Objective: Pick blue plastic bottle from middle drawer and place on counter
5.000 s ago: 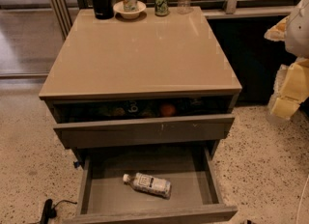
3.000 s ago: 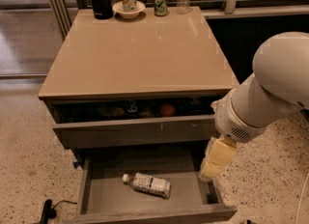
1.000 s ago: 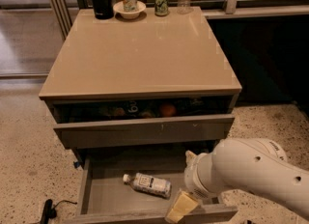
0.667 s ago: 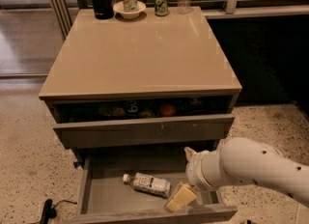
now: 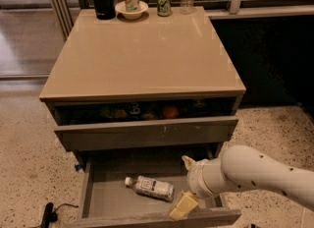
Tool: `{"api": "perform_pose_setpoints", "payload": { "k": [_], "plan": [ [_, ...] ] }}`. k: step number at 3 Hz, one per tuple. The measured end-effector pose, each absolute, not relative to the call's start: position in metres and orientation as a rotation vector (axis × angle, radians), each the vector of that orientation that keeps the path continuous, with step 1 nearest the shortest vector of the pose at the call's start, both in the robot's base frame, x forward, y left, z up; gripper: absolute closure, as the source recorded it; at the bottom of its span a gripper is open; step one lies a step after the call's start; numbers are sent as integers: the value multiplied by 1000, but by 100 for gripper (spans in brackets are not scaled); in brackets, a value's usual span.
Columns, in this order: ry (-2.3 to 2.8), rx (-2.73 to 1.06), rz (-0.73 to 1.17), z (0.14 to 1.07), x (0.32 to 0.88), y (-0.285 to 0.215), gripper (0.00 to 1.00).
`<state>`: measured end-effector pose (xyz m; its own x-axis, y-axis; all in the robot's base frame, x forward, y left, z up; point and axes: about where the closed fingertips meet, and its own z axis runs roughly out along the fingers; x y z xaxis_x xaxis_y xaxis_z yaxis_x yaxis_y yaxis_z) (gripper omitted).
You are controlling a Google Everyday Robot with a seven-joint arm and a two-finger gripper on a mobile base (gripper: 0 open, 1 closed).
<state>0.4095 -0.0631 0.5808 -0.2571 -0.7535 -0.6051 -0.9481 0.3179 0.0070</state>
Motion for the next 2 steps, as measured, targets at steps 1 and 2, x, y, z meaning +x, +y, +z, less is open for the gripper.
{"api": "perform_pose_setpoints", "payload": {
  "k": [1,2],
  "plan": [
    [2040,-1515,543,569,417,-54,0],
    [1986,-1532,574,555,425,-42,0]
  ]
}}
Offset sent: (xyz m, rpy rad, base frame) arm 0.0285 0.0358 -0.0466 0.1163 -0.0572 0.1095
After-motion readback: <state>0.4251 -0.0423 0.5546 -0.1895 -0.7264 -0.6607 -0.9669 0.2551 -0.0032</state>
